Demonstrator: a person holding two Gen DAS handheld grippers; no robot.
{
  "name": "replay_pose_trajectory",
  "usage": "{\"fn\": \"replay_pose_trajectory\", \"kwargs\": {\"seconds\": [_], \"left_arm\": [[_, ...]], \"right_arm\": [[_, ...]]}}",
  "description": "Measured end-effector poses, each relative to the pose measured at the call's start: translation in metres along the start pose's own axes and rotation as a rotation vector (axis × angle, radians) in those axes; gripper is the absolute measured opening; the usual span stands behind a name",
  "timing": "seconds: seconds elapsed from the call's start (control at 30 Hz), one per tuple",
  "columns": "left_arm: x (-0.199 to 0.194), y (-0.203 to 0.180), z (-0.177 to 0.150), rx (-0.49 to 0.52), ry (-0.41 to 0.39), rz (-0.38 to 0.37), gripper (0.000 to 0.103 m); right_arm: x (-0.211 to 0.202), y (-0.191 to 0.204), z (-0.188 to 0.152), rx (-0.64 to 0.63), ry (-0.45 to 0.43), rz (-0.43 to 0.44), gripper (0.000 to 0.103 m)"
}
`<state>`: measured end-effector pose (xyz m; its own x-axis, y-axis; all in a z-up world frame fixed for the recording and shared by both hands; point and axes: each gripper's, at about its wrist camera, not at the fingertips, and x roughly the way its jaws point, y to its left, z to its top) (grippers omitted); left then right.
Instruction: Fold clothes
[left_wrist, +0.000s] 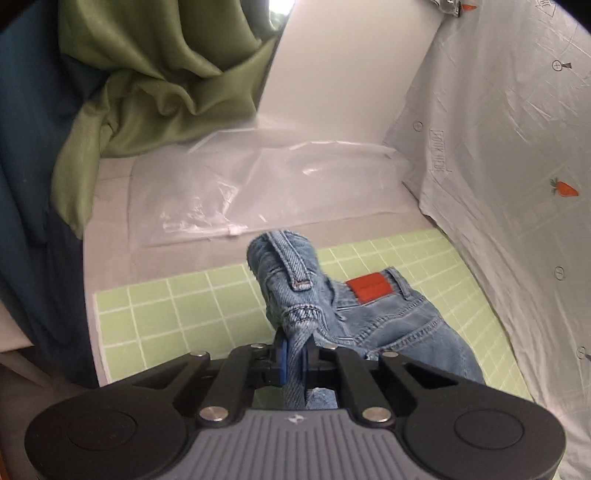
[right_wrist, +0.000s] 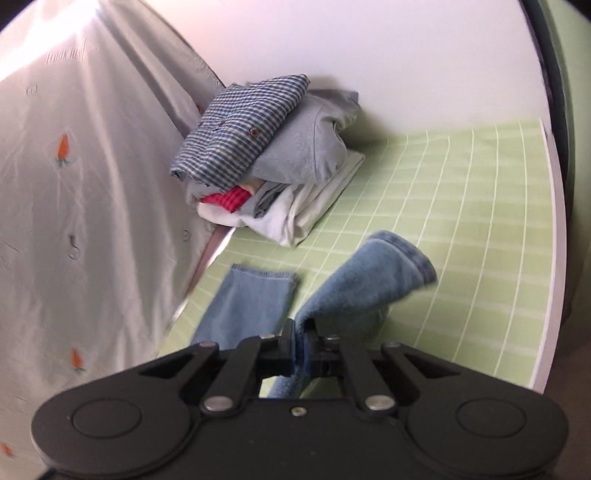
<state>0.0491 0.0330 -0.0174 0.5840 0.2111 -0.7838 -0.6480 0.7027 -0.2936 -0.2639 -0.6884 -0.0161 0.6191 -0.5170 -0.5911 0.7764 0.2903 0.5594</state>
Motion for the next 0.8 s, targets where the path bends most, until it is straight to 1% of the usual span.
{"fn": "replay_pose_trajectory", "kwargs": {"seconds": [0.03,0.1,0.2,0.3,0.33,0.37,0.4,0.43,0.47,0.5,0.53,0.57,0.6,0.63,0.67,0.7,0.8], "left_arm": [[-0.004,-0.003,0.002,0.002,-0.011,0.000,0.007],[-0.007,-0.005,-0.001,-0.014,-0.017,0.010,0.007],[-0.012,-0.025,0.004,0.000,-0.042,0.015,0.007],[-0.003,-0.067,0.025,0.002,-0.072,0.011,0.007],[0.006,-0.086,0.036,-0.004,-0.085,-0.022,0.007],[0.019,-0.108,0.047,0.016,-0.097,-0.062,0.008],[0.035,-0.135,0.059,0.070,-0.109,-0.080,0.016],[0.050,-0.162,0.067,0.129,-0.111,-0.082,0.020],[0.065,-0.188,0.074,0.189,-0.110,-0.081,0.029],[0.069,-0.204,0.074,0.215,-0.113,-0.102,0.039],[0.071,-0.217,0.073,0.236,-0.116,-0.127,0.045],[0.073,-0.230,0.072,0.257,-0.120,-0.152,0.064],[0.072,-0.232,0.065,0.276,-0.132,-0.155,0.082],[0.070,-0.231,0.057,0.296,-0.147,-0.154,0.087],[0.068,-0.231,0.049,0.315,-0.161,-0.153,0.090],[0.072,-0.226,0.040,0.331,-0.135,-0.133,0.090],[0.086,-0.208,0.013,0.378,-0.035,-0.060,0.089]], "right_arm": [[0.009,-0.001,-0.002,0.005,0.012,-0.023,0.004],[0.020,-0.002,-0.005,0.054,0.025,-0.031,0.004],[0.038,0.023,0.007,0.055,0.019,-0.023,0.004],[0.057,0.049,0.019,0.053,0.013,-0.013,0.004],[0.075,0.068,0.028,0.036,0.016,0.002,0.004],[0.093,0.087,0.038,0.018,0.020,0.018,0.004],[0.117,0.109,0.050,-0.007,0.037,0.035,0.004],[0.145,0.134,0.054,-0.059,0.056,0.040,0.005],[0.172,0.158,0.059,-0.111,0.075,0.044,0.007],[0.200,0.182,0.064,-0.163,0.095,0.049,0.017],[0.225,0.206,0.068,-0.214,0.111,0.052,0.031],[0.229,0.217,0.064,-0.253,0.103,0.052,0.035],[0.232,0.228,0.060,-0.293,0.094,0.051,0.044],[0.235,0.238,0.056,-0.330,0.086,0.051,0.056],[0.231,0.238,0.048,-0.351,0.074,0.049,0.063],[0.227,0.233,0.038,-0.369,0.071,0.031,0.072],[0.220,0.205,0.010,-0.401,0.110,-0.058,0.072]]}}
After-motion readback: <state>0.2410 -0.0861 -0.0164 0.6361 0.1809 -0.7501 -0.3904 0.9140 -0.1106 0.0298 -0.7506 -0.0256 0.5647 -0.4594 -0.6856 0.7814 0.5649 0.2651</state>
